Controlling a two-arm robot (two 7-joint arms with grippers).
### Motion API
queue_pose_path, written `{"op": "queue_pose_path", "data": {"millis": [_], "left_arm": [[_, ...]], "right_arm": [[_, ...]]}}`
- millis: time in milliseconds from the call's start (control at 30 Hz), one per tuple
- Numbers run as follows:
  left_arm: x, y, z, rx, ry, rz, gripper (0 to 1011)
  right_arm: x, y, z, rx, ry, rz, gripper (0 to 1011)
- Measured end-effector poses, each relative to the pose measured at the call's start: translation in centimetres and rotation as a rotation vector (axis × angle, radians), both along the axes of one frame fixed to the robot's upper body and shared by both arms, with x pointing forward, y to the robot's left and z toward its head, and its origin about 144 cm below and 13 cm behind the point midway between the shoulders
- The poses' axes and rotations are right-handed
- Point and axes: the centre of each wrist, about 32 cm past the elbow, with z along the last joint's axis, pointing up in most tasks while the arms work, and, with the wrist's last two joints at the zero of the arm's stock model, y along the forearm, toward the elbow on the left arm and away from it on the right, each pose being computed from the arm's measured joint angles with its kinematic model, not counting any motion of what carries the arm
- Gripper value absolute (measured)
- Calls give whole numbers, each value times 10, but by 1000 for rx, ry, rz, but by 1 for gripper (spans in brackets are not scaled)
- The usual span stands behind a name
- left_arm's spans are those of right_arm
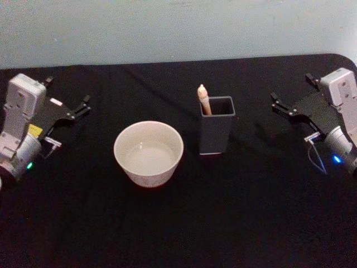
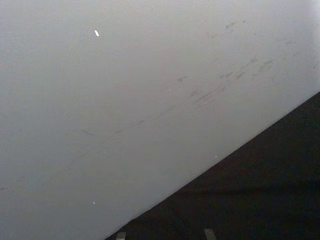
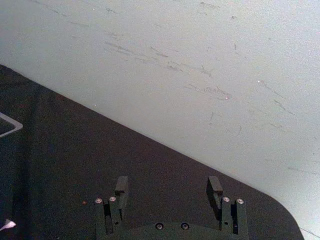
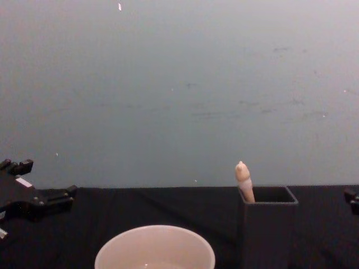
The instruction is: Pick up the stirring spoon with one hand, stir inside the cup, then place it back in its original position.
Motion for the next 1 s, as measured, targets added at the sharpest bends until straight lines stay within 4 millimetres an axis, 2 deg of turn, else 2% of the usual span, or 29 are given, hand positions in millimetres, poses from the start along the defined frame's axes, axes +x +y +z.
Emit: {"op": "queue_pose_path", "data": {"millis": [1000], "left_arm": [[0, 0, 0, 0, 0, 0, 1001]], "right_arm": [[0, 0, 0, 0, 0, 0, 1002]]}}
